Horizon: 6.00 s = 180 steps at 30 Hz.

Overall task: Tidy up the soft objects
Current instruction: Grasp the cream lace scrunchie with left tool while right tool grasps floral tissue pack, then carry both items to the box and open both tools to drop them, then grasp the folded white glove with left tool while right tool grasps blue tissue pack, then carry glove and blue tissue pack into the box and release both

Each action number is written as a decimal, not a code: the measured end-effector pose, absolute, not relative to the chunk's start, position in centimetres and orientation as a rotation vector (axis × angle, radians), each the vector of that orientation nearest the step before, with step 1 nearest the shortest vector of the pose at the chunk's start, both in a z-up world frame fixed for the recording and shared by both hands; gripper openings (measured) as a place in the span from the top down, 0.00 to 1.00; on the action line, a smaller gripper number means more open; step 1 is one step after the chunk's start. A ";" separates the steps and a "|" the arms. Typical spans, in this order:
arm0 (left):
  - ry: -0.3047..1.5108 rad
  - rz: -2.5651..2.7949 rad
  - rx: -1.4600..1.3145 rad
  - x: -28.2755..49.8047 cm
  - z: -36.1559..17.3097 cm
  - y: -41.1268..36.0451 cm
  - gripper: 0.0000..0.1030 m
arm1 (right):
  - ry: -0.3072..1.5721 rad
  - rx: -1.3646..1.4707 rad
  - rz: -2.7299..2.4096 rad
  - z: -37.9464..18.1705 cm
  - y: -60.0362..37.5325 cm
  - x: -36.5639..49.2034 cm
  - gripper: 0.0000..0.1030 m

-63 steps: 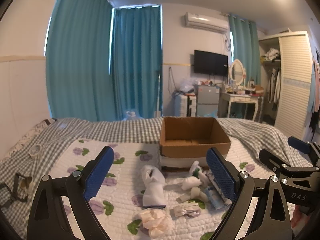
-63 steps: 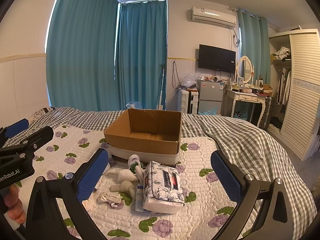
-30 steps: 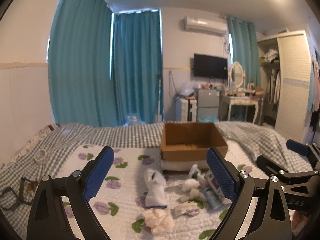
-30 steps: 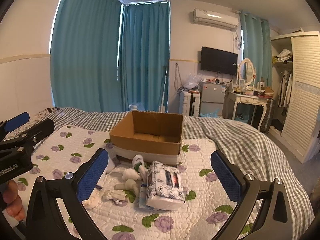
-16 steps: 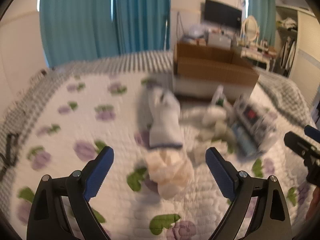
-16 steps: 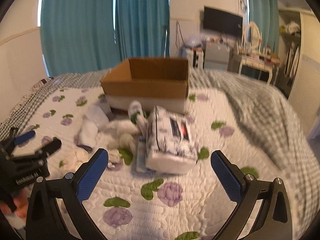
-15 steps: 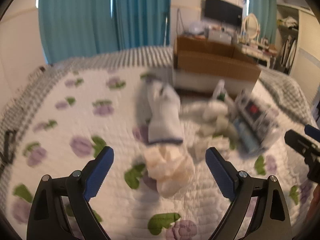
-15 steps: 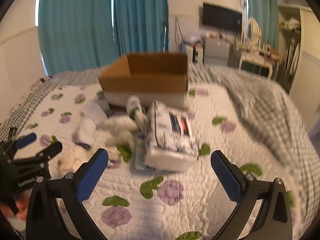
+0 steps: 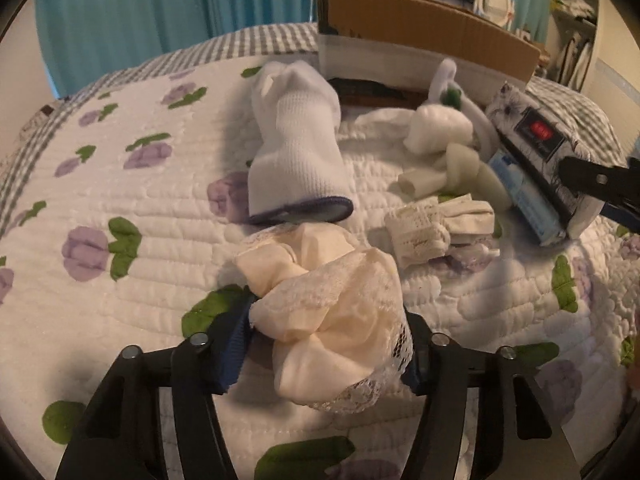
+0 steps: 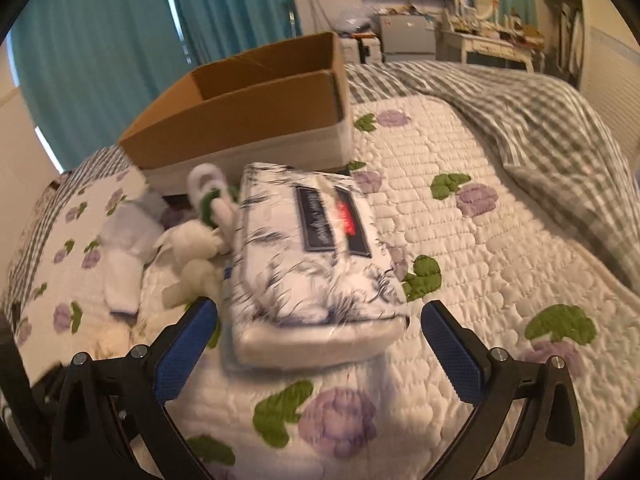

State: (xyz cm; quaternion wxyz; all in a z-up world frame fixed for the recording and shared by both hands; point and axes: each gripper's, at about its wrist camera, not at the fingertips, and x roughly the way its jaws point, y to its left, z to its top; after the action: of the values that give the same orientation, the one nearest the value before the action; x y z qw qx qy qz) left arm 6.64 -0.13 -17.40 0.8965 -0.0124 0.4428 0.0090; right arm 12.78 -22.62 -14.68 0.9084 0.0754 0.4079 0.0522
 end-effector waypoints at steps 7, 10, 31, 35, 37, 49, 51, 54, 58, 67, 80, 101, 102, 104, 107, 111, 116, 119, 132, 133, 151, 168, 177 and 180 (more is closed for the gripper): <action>0.906 -0.006 -0.024 6.1 -16.7 -0.6 0.61 | 0.864 0.215 0.139 -15.9 -23.1 13.8 0.17; 0.892 -0.006 -0.029 5.7 -15.9 -0.6 0.62 | 0.841 0.212 0.137 -15.5 -23.3 12.9 0.20; 0.640 -0.156 -0.034 6.3 -2.1 -2.2 0.62 | 0.561 0.139 0.195 -2.5 -24.2 6.3 0.24; 0.600 -0.171 0.009 9.2 0.4 -2.7 0.62 | 0.507 0.115 0.223 1.4 -24.0 8.3 0.23; 0.587 -0.174 0.024 10.9 1.4 -2.9 0.62 | 0.482 0.092 0.231 3.3 -23.5 10.2 0.23; 0.630 -0.200 0.139 25.1 -0.5 -4.4 0.62 | 0.531 0.008 0.246 1.5 -19.6 25.1 0.23; 0.656 -0.225 0.147 26.9 -2.3 -4.5 0.62 | 0.549 0.010 0.250 0.0 -19.5 26.7 0.23; 0.665 -0.239 0.139 28.3 -3.8 -4.4 0.59 | 0.576 0.017 0.274 -2.0 -19.3 28.8 0.21; 0.660 -0.202 0.173 29.1 -5.0 -4.7 0.44 | 0.629 0.021 0.294 -3.7 -19.1 31.0 0.16; 0.627 -0.187 0.185 26.9 -3.5 -4.4 0.31 | 0.543 0.015 0.267 -1.1 -19.3 28.8 0.08; 0.429 -0.138 0.188 13.0 11.5 -3.6 0.12 | 0.381 -0.041 0.296 12.4 -21.2 13.9 0.05; 0.739 0.040 -0.054 7.7 -4.6 -1.0 0.12 | 0.714 -0.114 0.274 -4.9 -20.6 10.5 0.02; 0.753 0.042 -0.055 7.7 -5.4 -1.1 0.12 | 0.739 -0.115 0.273 -6.0 -20.7 11.2 0.02; 0.802 0.062 -0.028 8.1 -8.1 -1.4 0.12 | 0.804 -0.124 0.265 -9.0 -20.3 12.5 0.02; 0.856 0.053 0.023 8.2 -10.3 -1.7 0.12 | 0.895 -0.110 0.295 -13.0 -19.9 13.6 0.03; 0.895 0.038 0.007 8.3 -11.6 -0.9 0.12 | 0.982 -0.083 0.332 -15.5 -19.5 14.8 0.12; 0.906 0.030 0.010 8.1 -11.7 -1.3 0.12 | 1.050 -0.054 0.376 -17.1 -19.6 15.6 0.42; 0.905 0.008 0.024 7.7 -11.5 -2.1 0.12 | 1.011 -0.069 0.375 -16.3 -19.6 14.7 0.45; 1.003 -0.061 -0.071 8.3 -13.5 -5.1 0.14 | 0.969 -0.013 0.298 -13.8 -22.6 14.0 0.46; 1.008 -0.066 -0.082 8.7 -13.8 -5.2 0.14 | 0.976 -0.008 0.296 -14.1 -22.7 14.2 0.46; 0.984 -0.096 -0.082 9.5 -14.0 -5.6 0.45 | 0.963 -0.034 0.277 -14.3 -22.5 13.4 0.46; 0.751 -0.142 -0.028 5.2 -1.7 -5.1 0.45 | 0.701 -0.093 0.291 -0.6 -22.2 8.6 0.46; 0.611 -0.196 0.024 10.0 5.9 -4.9 0.45 | 0.560 -0.100 0.304 6.8 -21.6 11.9 0.46; 0.600 -0.187 0.041 14.3 6.6 -4.9 0.45 | 0.542 -0.099 0.294 7.5 -21.3 15.0 0.46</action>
State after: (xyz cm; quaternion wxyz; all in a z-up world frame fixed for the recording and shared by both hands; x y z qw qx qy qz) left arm 14.28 -4.94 6.63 0.9508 0.0201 0.2952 -0.0917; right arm 15.01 -21.34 7.48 0.9516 -0.0485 0.2668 0.1446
